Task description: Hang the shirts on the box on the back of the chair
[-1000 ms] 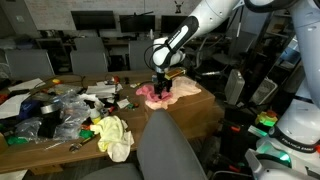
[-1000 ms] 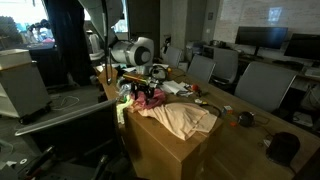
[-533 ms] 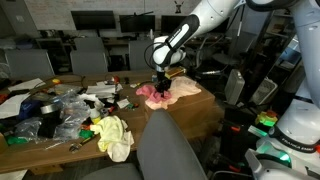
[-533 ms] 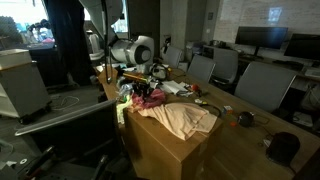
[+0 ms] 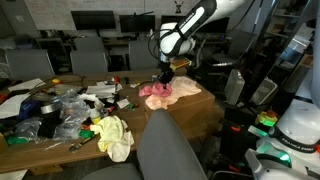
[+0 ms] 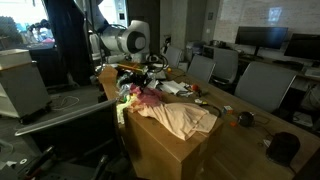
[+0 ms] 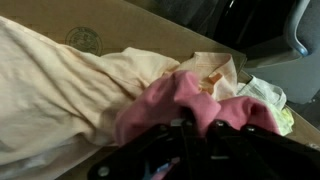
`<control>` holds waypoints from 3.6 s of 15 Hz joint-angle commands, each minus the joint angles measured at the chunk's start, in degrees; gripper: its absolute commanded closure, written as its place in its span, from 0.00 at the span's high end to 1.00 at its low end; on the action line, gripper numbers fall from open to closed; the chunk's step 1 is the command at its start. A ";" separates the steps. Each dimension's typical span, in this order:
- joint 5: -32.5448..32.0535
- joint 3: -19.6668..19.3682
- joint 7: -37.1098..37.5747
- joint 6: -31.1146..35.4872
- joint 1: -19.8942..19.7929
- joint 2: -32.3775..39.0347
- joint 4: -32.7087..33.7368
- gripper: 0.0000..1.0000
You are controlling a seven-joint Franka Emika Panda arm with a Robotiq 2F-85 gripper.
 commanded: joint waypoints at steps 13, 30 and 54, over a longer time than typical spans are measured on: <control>1.95 -6.28 -13.96 5.93 3.98 -50.47 -37.96 0.03; -8.20 -4.30 -38.87 -27.49 17.23 -62.87 -39.32 0.02; -0.38 10.76 -27.07 -6.50 36.22 -56.45 -35.49 0.02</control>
